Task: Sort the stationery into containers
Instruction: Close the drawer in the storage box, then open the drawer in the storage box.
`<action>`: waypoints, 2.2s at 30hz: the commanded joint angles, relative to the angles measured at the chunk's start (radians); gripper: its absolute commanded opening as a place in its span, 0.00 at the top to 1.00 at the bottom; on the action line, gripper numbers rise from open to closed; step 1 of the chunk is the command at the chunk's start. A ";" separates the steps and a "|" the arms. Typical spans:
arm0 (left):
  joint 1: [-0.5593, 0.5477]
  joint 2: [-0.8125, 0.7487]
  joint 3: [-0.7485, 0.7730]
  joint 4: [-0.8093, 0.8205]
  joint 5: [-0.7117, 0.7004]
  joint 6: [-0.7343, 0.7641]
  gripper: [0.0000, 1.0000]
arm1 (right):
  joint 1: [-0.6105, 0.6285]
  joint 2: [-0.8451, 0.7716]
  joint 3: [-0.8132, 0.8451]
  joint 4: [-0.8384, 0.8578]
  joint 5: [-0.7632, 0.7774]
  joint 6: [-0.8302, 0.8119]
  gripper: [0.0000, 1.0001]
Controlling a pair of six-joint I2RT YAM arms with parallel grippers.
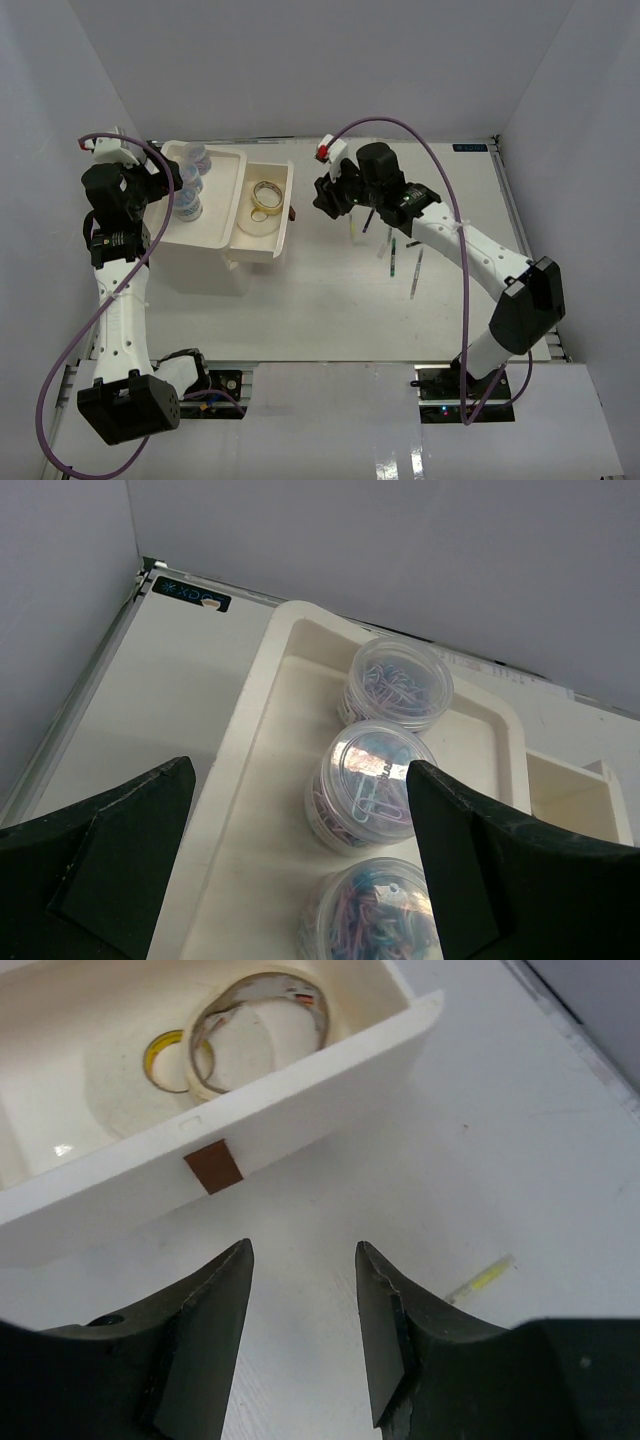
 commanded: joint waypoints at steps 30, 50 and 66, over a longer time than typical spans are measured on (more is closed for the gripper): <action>0.012 0.065 -0.030 0.056 0.144 -0.029 0.02 | 0.082 0.513 0.483 0.170 -0.539 -0.089 0.47; 0.016 0.051 -0.031 0.061 0.138 -0.049 0.02 | 0.116 0.530 0.468 0.313 -0.470 -0.055 0.37; 0.019 0.040 -0.035 0.061 0.130 -0.054 0.02 | 0.082 0.534 0.320 0.271 -0.452 -0.099 0.35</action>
